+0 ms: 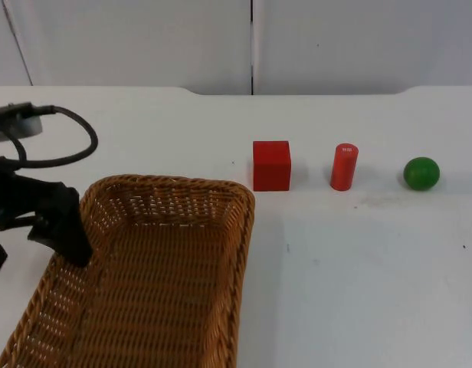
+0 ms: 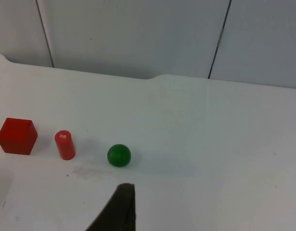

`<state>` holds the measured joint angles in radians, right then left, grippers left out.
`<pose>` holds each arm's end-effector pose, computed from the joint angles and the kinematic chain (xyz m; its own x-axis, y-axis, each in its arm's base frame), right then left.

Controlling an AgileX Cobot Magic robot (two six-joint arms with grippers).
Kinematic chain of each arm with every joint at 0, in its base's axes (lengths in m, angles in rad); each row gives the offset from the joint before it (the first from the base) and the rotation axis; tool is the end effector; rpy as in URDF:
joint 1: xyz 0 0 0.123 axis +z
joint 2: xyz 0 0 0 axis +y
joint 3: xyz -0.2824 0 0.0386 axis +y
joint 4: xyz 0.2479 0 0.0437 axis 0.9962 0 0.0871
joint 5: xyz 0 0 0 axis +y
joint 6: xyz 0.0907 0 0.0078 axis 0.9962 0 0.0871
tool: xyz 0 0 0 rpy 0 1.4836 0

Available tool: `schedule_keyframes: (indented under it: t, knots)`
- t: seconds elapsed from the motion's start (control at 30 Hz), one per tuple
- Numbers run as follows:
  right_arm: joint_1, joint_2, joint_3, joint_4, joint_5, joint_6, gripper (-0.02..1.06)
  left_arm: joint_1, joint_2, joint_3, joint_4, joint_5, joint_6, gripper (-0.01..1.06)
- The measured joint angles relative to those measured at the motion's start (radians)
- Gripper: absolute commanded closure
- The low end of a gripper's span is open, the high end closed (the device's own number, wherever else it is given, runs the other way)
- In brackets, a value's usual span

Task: Pick up the basket with the left hand and place the object to the left of the red cylinder into the basket with the right hand.

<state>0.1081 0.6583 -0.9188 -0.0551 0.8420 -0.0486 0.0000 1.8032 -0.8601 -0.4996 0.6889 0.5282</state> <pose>0.1083 0.0080 0.3892 -0.4632 -0.1359 -0.8758 -0.1117 0.9892 -0.0944 0.2911 -0.0278 0.1276 -0.9842 0.1230 -0.1273 0.1554 0.9445 -0.2893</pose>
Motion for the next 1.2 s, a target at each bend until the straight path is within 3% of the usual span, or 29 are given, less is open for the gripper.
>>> schedule_keyframes:
  t: [0.77, 1.2]
  knots:
    - [0.000, 0.000, 0.000, 0.000, 0.000, 0.000, -0.01, 0.000, 0.132, -0.002, -0.068, -0.072, 0.038, 0.00]
    - [0.000, 0.000, 0.000, -0.002, 0.000, 0.000, -0.01, -0.054, 0.137, -0.002, -0.072, -0.140, 0.046, 0.02]
